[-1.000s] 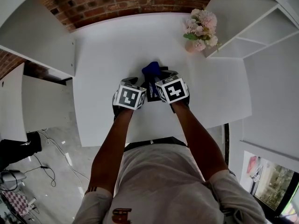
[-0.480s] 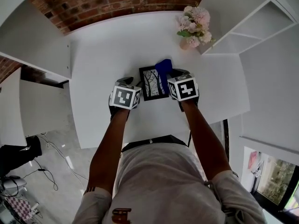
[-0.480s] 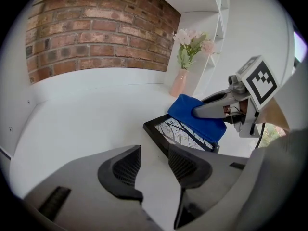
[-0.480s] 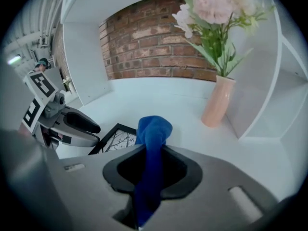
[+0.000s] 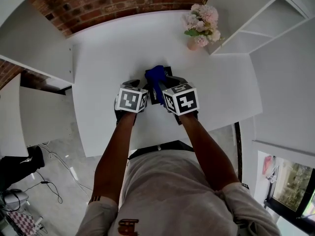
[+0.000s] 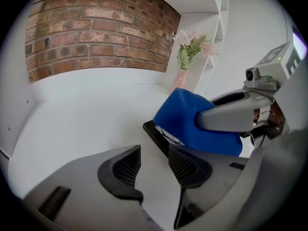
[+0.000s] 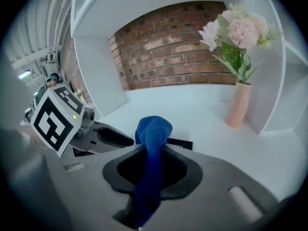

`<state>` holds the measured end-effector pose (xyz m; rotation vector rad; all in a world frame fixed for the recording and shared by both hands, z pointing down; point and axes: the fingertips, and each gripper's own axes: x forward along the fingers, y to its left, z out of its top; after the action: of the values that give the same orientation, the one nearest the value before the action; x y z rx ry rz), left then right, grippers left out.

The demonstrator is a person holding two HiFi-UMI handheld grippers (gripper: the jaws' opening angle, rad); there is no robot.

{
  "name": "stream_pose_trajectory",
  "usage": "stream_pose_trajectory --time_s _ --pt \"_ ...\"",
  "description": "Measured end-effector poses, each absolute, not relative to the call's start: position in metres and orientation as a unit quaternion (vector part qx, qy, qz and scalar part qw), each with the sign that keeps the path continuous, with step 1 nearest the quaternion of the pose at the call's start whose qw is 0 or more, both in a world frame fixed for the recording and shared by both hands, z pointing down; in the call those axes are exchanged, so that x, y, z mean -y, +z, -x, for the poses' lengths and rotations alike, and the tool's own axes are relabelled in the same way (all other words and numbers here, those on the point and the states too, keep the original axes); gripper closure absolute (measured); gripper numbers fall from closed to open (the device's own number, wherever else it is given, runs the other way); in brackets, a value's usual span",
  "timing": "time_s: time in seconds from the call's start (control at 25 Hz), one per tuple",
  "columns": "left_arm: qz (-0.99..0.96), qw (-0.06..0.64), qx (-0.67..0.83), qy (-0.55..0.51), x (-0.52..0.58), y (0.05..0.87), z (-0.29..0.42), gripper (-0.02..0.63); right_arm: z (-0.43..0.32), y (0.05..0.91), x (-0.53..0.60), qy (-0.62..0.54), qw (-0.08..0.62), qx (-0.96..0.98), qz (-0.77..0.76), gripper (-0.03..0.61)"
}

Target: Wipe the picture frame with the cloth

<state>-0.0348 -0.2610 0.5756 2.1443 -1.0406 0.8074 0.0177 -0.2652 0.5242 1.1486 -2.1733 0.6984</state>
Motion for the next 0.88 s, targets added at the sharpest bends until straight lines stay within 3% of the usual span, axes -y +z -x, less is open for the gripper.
stream_pose_trajectory --time_s 0.44,0.88 --pt "-0.816 0.307 0.387 0.301 0.261 0.574 0.035 0.439 -0.002 0.559 0.251 0.257 0.356 0.799 -0.411 0.502" --pt "-0.817 0.307 0.384 0.302 0.261 0.576 0.035 0.439 -0.053 0.562 0.26 0.25 0.369 0.777 -0.444 0.502"
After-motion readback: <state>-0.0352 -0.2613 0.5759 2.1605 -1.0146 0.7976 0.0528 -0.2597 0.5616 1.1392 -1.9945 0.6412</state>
